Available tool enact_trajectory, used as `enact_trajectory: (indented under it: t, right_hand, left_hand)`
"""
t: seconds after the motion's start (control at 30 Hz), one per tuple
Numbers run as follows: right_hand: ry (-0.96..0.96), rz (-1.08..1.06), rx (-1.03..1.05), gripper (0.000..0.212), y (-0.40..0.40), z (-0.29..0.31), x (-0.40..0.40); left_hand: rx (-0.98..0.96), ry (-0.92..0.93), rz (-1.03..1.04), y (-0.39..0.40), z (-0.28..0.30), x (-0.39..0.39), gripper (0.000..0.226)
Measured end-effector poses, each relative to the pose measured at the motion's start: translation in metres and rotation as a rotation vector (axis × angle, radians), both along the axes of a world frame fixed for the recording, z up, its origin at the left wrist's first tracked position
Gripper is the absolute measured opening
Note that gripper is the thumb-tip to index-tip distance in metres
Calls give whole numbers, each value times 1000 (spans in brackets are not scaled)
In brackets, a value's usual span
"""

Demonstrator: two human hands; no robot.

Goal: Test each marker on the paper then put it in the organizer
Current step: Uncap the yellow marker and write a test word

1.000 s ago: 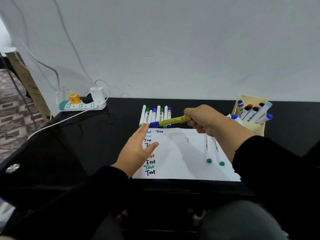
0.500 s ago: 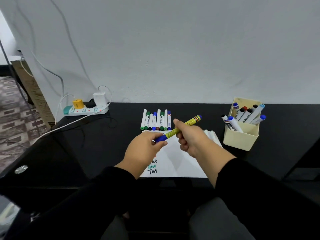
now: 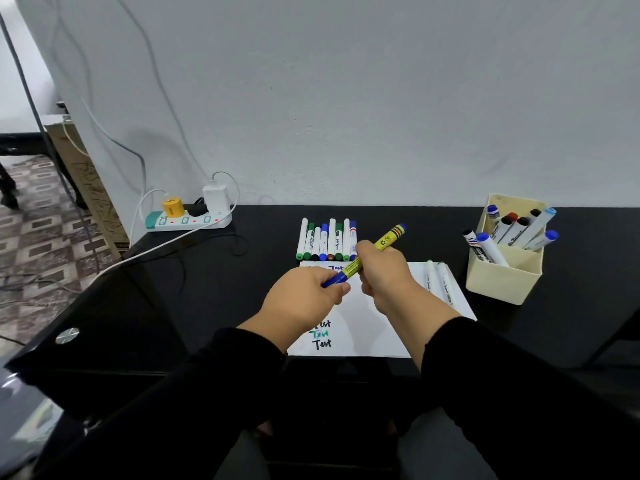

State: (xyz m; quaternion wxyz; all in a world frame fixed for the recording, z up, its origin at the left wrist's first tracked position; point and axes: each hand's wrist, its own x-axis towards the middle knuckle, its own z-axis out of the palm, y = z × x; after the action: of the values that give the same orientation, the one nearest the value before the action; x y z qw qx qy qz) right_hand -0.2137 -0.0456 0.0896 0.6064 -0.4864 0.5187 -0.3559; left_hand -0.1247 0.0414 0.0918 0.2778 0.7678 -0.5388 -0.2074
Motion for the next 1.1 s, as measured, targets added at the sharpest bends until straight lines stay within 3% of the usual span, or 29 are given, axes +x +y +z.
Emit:
enact_trajectory:
  t: [0.17,0.37,0.43,0.57,0.7,0.77,0.8,0.97,1.1]
  right_hand:
    - [-34,55,-13,22,-4,-6,8]
    - [-51,91,-26,28,-11,-7,19]
    - [13,64,10,24,-15,-7,26]
    - [57,25,78,19,-21,-4,37]
    - [-22,59,48,24,-29,-10,39]
    - [-103,-66,78,24,-44,-10,26]
    - [-128,-130,93,24,-53,-9,18]
    - [-39,-89,63,30,-63,-5,10]
    - [7,-34,-33,36,-63,-12,15]
  left_hand:
    - [0,273,21,-3,-4,11,16]
    - [6,544,35,-5,-4,23,18]
    - [10,491,59,-8,-4,23,21]
    - [-16,204,108,-13,-5,21,17]
    - [18,606,84,-9,-3,32,19]
    - [71,825,65,0,-4,38,20]
    - [74,848,75,4,-6,42,20]
    - [-11,539,221,-2,-25,51,10]
    - [-28,206,237,-20,-32,48,28]
